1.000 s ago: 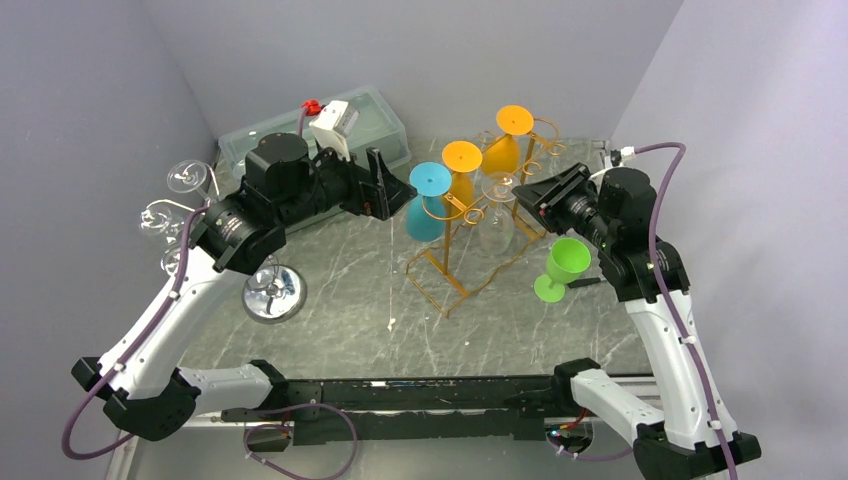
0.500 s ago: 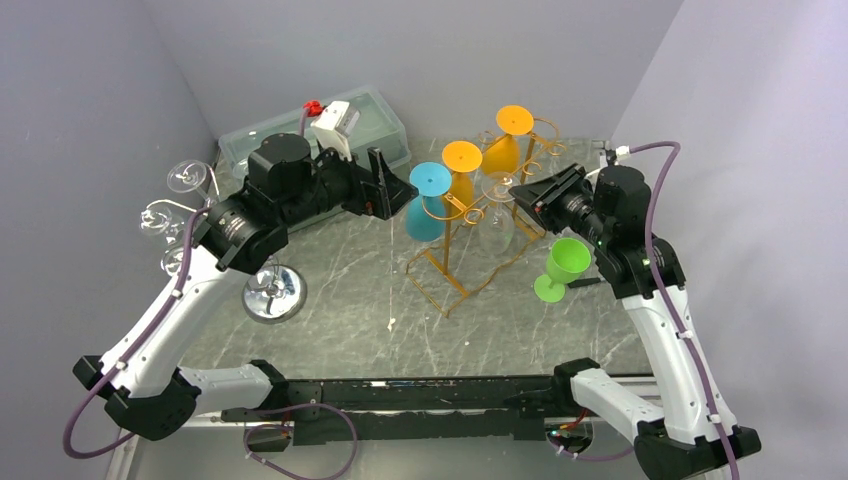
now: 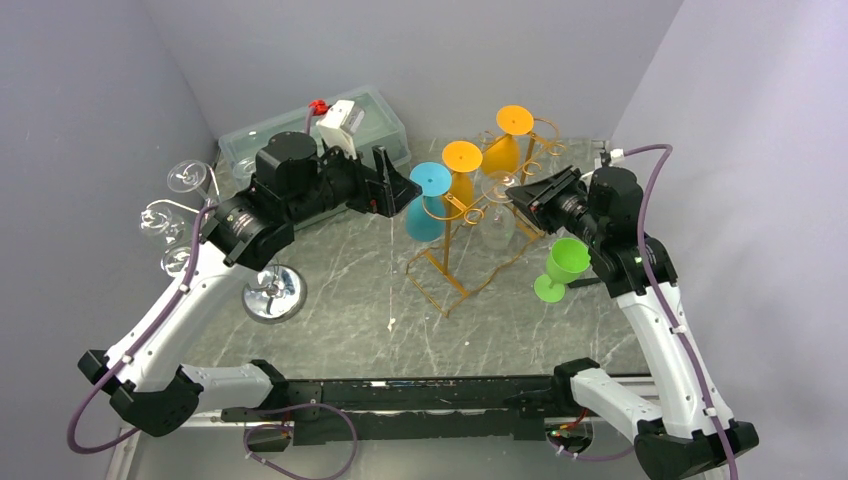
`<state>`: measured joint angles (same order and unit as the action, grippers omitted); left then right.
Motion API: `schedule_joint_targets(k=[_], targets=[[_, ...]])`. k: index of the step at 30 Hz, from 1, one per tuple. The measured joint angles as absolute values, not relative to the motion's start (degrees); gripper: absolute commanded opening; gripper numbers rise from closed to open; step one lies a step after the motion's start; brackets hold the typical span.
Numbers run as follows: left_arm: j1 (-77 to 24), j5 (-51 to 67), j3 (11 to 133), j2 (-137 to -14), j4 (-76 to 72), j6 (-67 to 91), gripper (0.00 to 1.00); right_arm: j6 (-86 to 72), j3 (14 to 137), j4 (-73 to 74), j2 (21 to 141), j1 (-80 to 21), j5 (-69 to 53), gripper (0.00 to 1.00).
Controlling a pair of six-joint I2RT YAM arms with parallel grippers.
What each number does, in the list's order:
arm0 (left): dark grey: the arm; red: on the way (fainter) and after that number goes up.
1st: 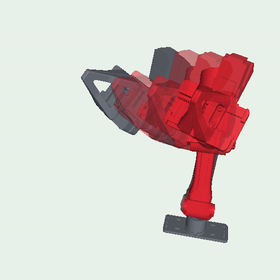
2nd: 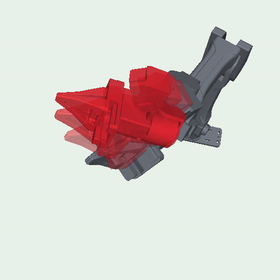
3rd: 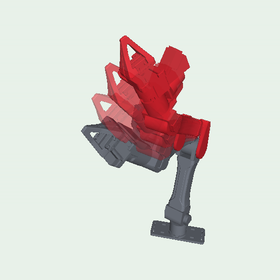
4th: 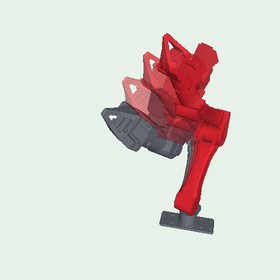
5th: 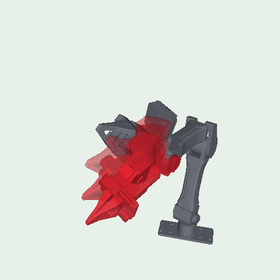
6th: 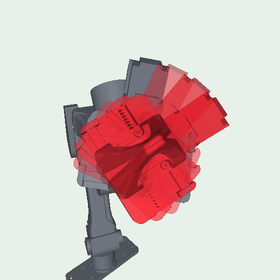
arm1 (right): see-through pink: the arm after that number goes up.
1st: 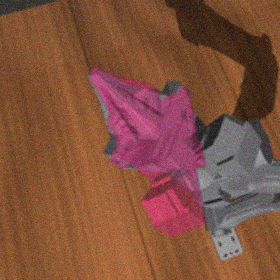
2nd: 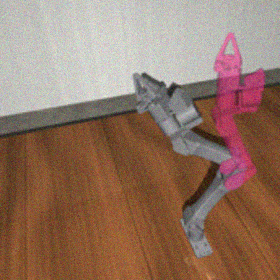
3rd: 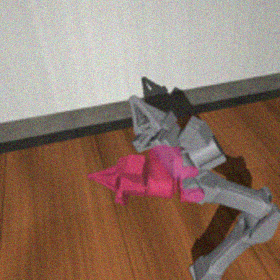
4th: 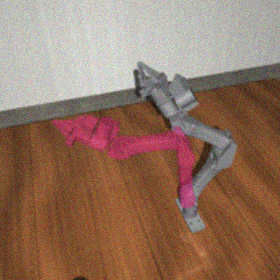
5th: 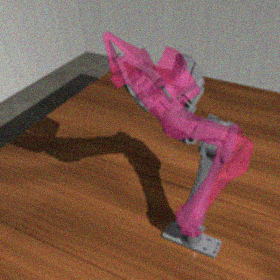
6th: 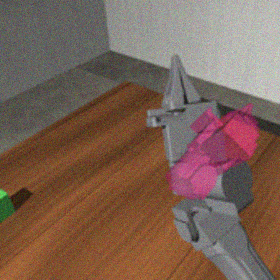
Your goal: Take the wine glass off the wine glass rack
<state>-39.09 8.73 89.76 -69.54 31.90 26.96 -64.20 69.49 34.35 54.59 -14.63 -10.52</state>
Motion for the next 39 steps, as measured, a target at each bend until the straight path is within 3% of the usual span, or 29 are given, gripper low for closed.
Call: schedule_joint_targets(k=[14,32,39], targets=[[-39.1,8.7,89.3,-69.6,30.9,27.5,1.0,-67.4,68.5,33.1,54.2,-14.7,-10.9,0.0],[-39.1,8.7,89.0,-69.6,30.4,28.2,0.99,-68.5,68.5,34.7,53.0,-14.7,-10.3,0.01],[-39.1,8.7,88.3,-69.6,29.9,28.2,0.99,-68.6,68.5,34.8,53.0,-14.7,-10.4,0.16]])
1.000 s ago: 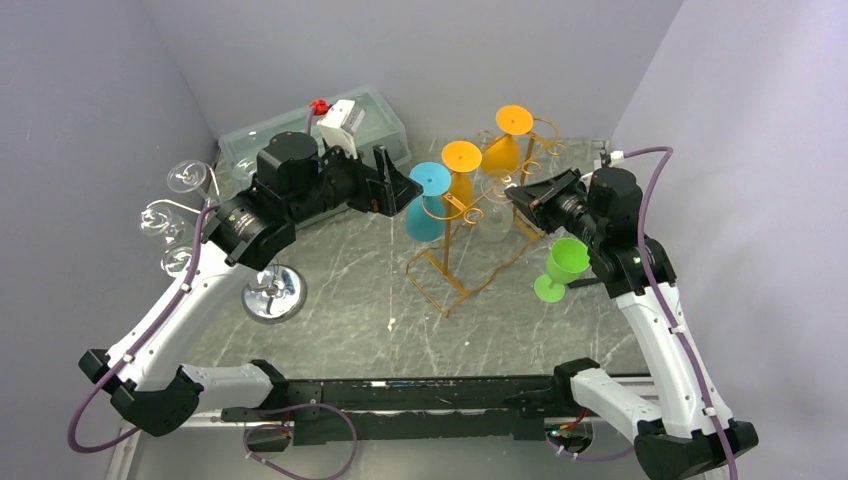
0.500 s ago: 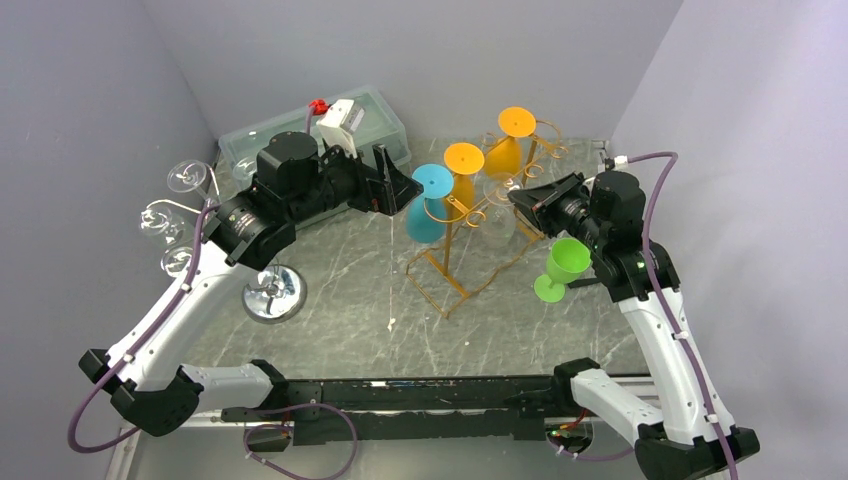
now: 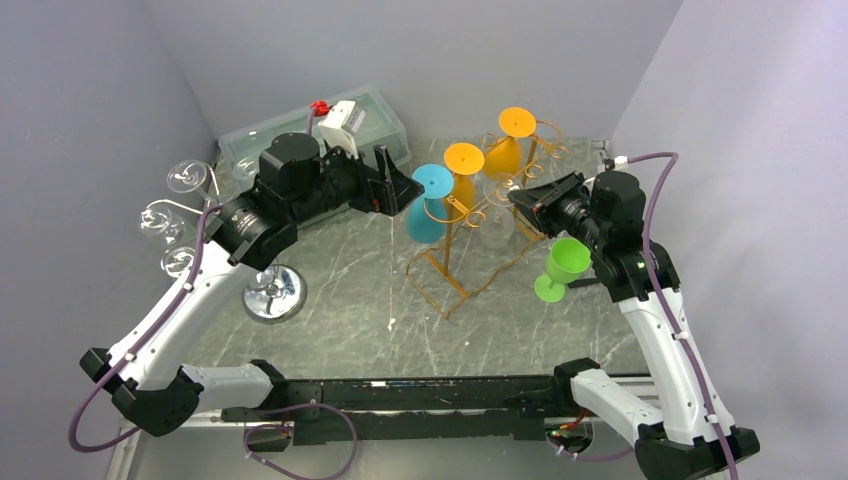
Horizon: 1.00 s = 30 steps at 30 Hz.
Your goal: Take the wine glass off the wine glass rack
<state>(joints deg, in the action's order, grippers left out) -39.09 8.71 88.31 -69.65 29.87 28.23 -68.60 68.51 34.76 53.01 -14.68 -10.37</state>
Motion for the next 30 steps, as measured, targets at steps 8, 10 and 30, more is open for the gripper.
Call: schedule_joint_targets(k=[8,10,30], targets=[[-39.1,8.7,88.3,-69.6,29.8,28.3,1.0,-68.6,69.0,34.6,52.5,-14.7,-11.2,0.21],[-39.1,8.7,88.3,-69.6,29.8,28.3,1.0,-68.6,69.1,34.6,52.3,-14.7,-11.3,0.2],[-39.1,8.7,87.4,-69.6,29.5,28.5,1.0,-69.0,69.2,34.9,51.0,-14.7,-12.0,0.0]])
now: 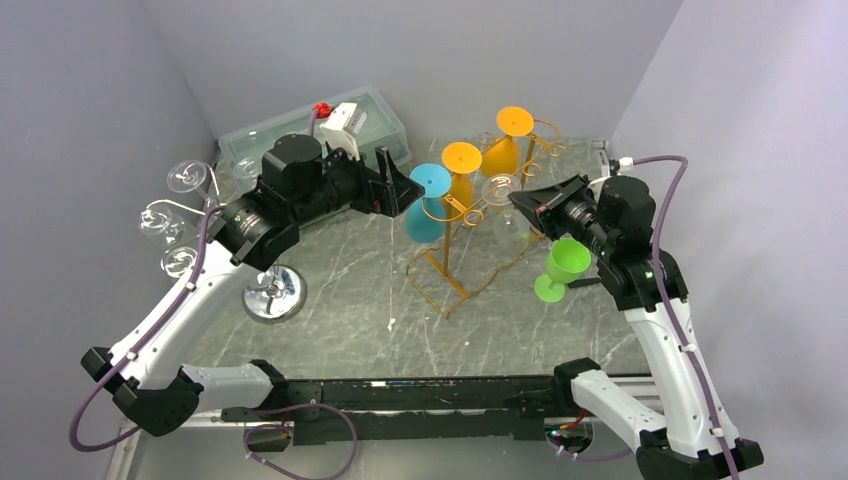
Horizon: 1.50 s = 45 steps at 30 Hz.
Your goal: Take the wine glass off the wine glass rack
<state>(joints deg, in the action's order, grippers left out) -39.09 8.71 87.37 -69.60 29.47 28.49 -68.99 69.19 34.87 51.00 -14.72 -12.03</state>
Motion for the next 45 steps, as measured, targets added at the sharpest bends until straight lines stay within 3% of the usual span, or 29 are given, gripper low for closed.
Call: schedule_joint_targets(k=[24,36,45], targets=[[-39.1,10.3,86.8,-70.1,28.1,29.6,0.99,-71.7,69.2,37.2,45.5,-14.7,-9.9,0.0],[-41.4,12.8,88.3,-71.1,30.1,29.0,0.92,-70.9,69.5,42.0,41.3,-14.7,-9.6,0.0],[-45.5,13.9,90.7,-70.7,31.9,28.8,0.78,-68.7,79.3,49.6,41.0,-14.7,-11.0,0.0]])
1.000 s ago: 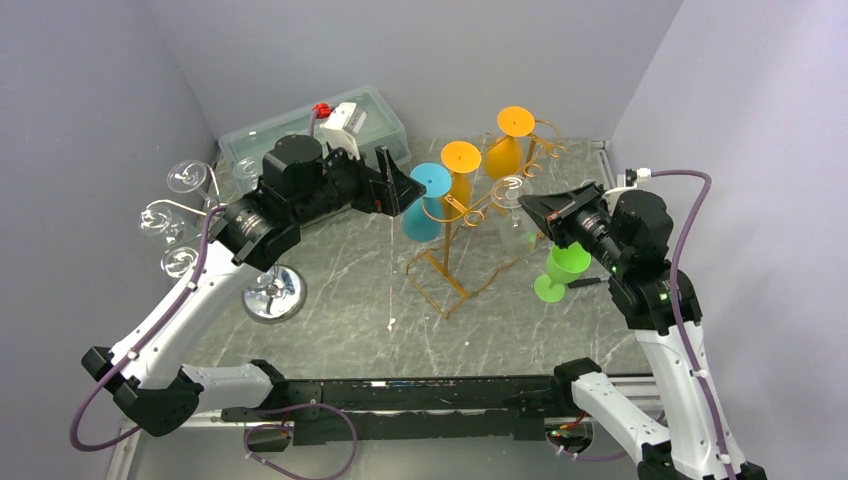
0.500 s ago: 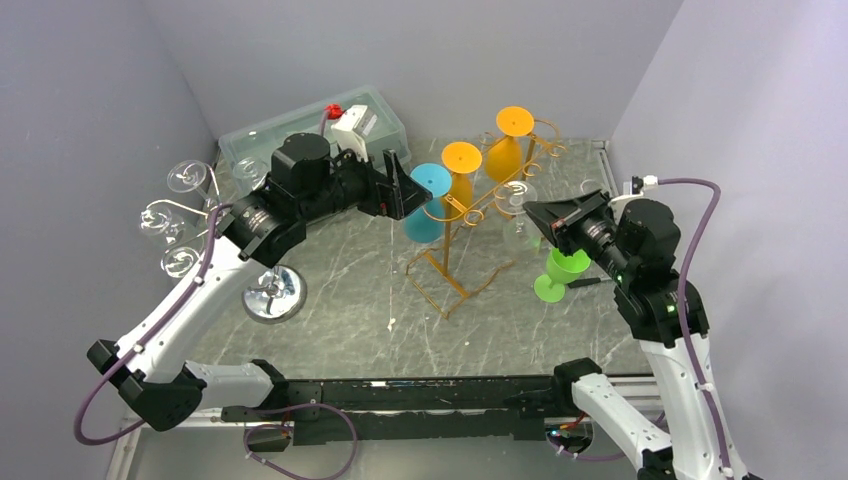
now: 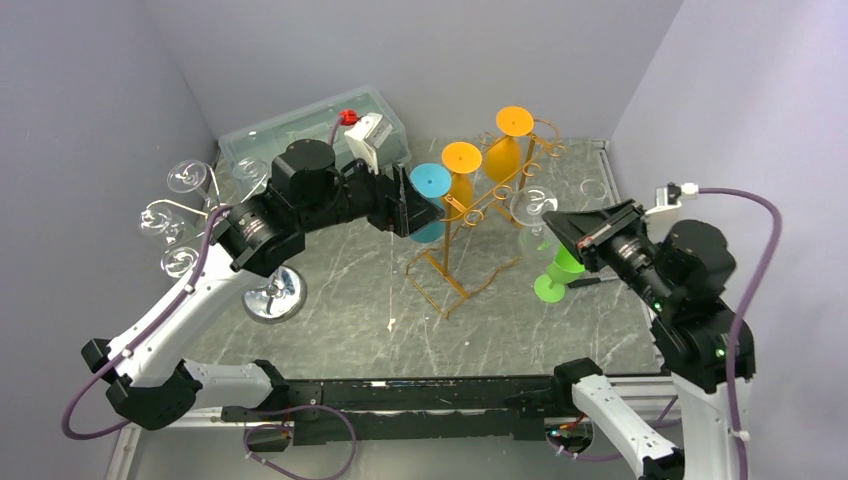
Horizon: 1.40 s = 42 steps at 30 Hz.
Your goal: Take the wine glass off the wine glass rack
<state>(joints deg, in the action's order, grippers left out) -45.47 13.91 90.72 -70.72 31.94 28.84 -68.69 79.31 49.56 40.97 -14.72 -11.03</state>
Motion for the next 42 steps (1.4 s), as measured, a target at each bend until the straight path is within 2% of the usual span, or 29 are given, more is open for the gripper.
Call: schedule_joint_targets(k=[7,18,27,36,42], targets=[[-47.5,19.4,92.9,-72.1,25.8,35.7,0.75,-67.0,88.1,51.7,41.5,-14.7,-11.1,0.0],[-50.1,27.5,99.1,-82.5,11.9,48.8,0.68,-62.5,98.7,54.9,49.0,-14.7,-13.8,0.0],[-51.0,29.6,101.4,-86.4,7.2,54.3,0.61,-59.5,101.3,54.8,51.8,-14.7,-17.2,0.0],[-51.1,30.2,102.9,-87.8,3.6,58.2,0.5,-56.9,102.9,54.1,54.3,-14.7,-20.0,0.0],[-51.1,30.7,102.9,-89.5,1.6,60.4,0.38,-55.5,103.3,53.1,54.9,-14.7,-21.3,0.0]])
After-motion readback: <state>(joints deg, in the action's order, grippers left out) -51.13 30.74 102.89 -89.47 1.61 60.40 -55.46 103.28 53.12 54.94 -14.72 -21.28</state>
